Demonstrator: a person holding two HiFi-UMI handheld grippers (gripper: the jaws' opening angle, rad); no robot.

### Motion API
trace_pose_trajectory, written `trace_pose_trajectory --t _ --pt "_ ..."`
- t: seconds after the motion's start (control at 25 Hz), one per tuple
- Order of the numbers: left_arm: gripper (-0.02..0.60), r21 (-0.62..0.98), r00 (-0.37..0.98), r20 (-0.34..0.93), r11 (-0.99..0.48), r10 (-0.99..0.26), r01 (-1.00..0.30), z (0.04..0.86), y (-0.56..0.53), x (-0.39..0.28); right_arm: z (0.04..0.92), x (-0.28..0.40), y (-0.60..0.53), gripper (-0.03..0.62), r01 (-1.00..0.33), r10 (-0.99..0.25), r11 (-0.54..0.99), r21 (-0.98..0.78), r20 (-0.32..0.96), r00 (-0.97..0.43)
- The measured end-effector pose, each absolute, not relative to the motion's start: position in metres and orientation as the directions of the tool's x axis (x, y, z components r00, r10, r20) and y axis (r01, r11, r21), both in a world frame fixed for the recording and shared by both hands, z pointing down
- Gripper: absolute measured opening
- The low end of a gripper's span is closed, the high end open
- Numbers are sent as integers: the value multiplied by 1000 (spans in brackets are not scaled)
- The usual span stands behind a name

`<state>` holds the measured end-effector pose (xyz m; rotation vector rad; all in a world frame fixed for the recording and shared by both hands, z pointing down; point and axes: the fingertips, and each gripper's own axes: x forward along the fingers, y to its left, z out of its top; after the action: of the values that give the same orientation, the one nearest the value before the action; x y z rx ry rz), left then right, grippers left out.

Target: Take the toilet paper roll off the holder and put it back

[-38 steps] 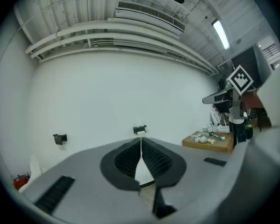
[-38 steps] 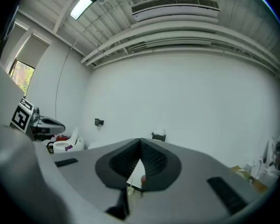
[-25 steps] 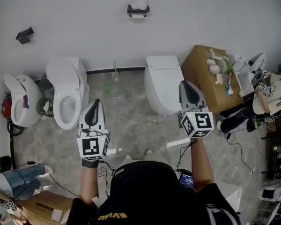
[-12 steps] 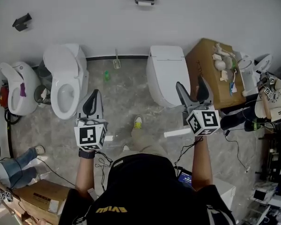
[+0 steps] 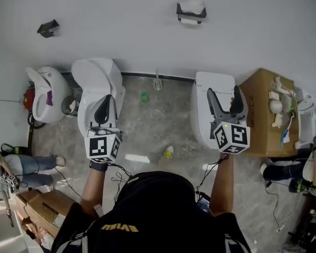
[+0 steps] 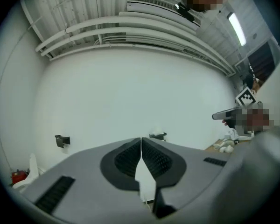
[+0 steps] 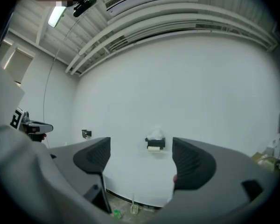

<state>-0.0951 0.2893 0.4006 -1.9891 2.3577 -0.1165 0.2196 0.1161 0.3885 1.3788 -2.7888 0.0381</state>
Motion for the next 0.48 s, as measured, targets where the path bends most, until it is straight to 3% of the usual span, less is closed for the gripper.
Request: trace_pose_trajectory --t 0.24,0.48 --pt "12 -100 -185 -10 185 -983 -978 374 226 -111 390 189 50 408 -770 -770 636 -53 14 -638" --pt "12 -57 -115 79 111 -990 -992 410 174 -99 396 170 -4 407 -751 -752 655 -78 21 -658"
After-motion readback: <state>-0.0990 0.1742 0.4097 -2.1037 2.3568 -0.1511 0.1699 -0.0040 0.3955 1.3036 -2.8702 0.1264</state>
